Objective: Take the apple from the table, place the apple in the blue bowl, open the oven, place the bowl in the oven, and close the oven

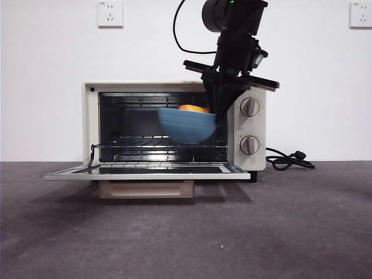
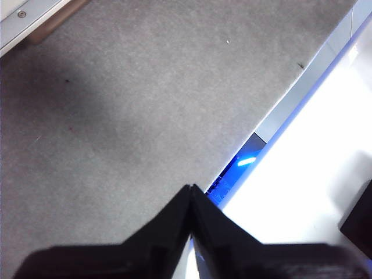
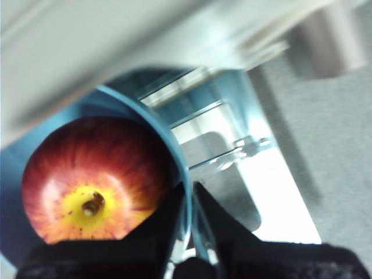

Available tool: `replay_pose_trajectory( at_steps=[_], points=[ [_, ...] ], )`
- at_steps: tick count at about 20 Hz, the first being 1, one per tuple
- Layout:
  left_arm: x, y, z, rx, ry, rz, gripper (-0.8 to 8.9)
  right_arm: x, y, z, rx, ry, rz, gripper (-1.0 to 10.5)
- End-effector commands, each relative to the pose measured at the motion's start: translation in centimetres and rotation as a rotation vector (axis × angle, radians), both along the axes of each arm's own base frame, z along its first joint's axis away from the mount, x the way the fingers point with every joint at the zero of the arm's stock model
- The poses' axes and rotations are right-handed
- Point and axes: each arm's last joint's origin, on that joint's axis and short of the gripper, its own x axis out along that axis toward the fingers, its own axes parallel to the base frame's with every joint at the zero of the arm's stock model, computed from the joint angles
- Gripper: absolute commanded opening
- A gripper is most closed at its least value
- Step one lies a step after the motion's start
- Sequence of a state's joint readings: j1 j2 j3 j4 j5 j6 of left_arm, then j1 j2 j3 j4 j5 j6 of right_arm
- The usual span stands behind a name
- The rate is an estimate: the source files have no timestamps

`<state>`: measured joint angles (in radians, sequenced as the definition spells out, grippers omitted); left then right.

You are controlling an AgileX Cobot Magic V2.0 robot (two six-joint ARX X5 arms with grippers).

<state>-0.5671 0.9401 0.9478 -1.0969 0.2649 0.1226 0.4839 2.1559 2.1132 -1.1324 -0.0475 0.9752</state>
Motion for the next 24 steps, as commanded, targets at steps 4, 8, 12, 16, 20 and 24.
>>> replay_pose_trajectory(
  at_steps=[4,8,12,16,20,24],
  points=[
    [-0.11,-0.01,-0.26,0.005,0.005,-0.016,-0.05,0.93,-0.26,0.07,0.018,-0.057,-0.105,-0.1],
    [-0.10,-0.02,-0.25,0.005,0.004,-0.016,-0.05,1.04,-0.27,-0.25,0.012,-0.048,-0.094,-0.1],
    [-0.11,-0.01,-0.26,0.006,0.005,-0.016,-0.05,1.11,-0.21,-0.23,0.015,-0.057,-0.091,1.9],
    [-0.10,-0.02,-0.25,0.005,0.004,-0.016,-0.05,1.06,-0.24,-0.26,0.011,-0.051,-0.090,1.9],
    [-0.10,-0.01,-0.26,0.005,0.004,-0.016,-0.05,0.94,-0.27,-0.19,0.003,-0.048,-0.087,1.9],
    [-0.10,-0.02,-0.25,0.005,0.004,-0.016,-0.05,0.77,-0.03,-0.21,-0.009,-0.049,-0.084,1.9]
  ],
)
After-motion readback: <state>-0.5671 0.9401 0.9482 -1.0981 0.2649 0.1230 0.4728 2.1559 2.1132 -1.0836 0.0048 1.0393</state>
